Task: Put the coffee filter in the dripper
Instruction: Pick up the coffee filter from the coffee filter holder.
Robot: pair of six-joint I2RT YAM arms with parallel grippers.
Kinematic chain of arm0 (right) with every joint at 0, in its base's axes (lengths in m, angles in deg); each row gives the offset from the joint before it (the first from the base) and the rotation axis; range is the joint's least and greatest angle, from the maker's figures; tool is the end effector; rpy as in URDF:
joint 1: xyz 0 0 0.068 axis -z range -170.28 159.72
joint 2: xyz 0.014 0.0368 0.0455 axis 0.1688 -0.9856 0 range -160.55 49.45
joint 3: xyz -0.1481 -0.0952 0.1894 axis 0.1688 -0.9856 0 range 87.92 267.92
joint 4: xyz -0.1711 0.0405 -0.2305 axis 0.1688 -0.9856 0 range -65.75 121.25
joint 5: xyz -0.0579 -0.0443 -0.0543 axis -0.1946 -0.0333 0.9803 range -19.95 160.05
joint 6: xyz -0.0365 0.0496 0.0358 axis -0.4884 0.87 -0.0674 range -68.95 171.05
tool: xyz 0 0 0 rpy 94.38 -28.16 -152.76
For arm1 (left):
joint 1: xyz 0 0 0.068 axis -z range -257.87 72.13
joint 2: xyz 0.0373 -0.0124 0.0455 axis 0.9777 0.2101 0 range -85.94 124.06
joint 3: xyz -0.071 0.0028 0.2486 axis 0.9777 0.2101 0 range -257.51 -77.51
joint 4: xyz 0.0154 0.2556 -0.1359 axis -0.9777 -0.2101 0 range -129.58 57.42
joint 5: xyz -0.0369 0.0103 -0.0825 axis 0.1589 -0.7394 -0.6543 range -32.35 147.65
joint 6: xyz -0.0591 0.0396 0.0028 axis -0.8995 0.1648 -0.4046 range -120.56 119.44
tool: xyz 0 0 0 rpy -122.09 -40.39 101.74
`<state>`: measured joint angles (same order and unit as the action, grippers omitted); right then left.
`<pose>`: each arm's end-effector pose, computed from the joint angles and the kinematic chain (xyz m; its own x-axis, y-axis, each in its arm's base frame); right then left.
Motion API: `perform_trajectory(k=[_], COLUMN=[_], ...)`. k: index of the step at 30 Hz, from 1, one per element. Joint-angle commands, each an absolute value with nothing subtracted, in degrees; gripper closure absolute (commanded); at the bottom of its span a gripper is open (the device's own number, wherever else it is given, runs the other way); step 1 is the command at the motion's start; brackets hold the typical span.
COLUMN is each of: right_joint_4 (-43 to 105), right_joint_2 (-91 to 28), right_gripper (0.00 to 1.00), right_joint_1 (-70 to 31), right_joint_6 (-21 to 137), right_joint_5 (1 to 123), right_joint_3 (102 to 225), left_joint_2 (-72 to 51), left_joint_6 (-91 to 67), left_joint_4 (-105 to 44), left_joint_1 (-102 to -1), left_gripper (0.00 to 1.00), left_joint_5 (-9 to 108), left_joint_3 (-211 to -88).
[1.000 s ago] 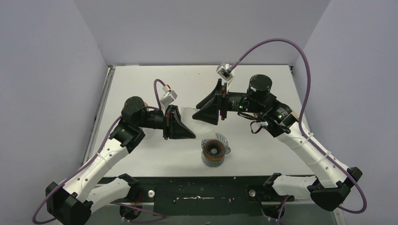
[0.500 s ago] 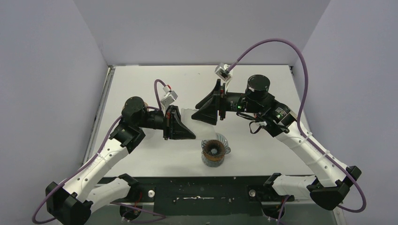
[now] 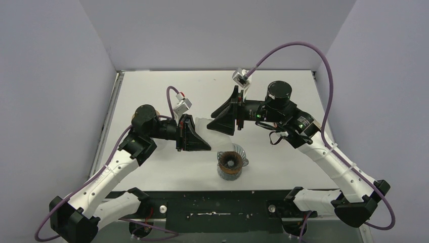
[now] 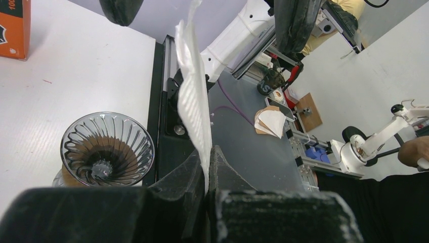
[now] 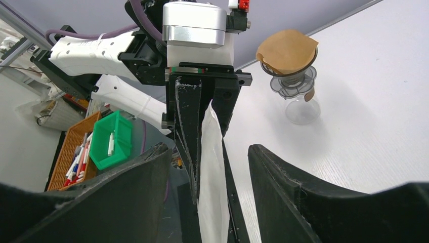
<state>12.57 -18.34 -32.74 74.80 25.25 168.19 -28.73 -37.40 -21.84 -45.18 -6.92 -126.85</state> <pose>0.1908 0.2305 0.4498 -0.4739 -0.0463 -0.8794 -0.8794 0.0756 0.4700 0.1943 -0.1876 0.3498 -0.5604 0.0537 -0.8265 0.8184 -0.1170 -0.5626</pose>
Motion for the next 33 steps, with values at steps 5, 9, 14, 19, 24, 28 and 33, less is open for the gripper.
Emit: perform_trajectory(k=[5,9,14,19,24,28,33], right_joint_4=[13.4,13.6,13.8,13.9,13.3,12.4,11.4], right_joint_2=[-15.3,-15.4,-16.0,-16.0,-16.0,-15.9,-15.8], right_gripper=[0.42,0.43,0.43,0.44,0.45,0.46,0.46], right_joint_1=[-33.3,-33.6,-34.4,-35.4,-36.0,-36.5,-36.9], right_joint_6=[74.3,74.3,74.3,74.1,73.8,73.4,73.0], right_joint_5=[25.3,25.2,24.5,24.6,25.0,25.8,26.7], right_joint_3=[169.4,169.4,169.4,169.4,169.2,169.2,168.4], left_joint_2=[-28.8,-28.6,-28.7,-28.7,-28.6,-28.5,-28.6], left_joint_6=[-36.5,-36.2,-35.8,-35.5,-35.1,-35.0,-34.9], left_joint_4=[-20.1,-20.9,-21.4,-22.1,-22.5,-22.6,-22.8], left_joint_1=[-44.9,-44.9,-44.9,-44.9,-44.9,-44.9,-44.9], left_gripper=[1.0,1.0,1.0,1.0,1.0,1.0,1.0], left_joint_5=[-7.5,-7.2,-6.8,-6.8,-6.6,-6.5,-6.1], left_joint_3=[-127.7,-127.9,-127.9,-128.0,-128.2,-128.2,-128.4])
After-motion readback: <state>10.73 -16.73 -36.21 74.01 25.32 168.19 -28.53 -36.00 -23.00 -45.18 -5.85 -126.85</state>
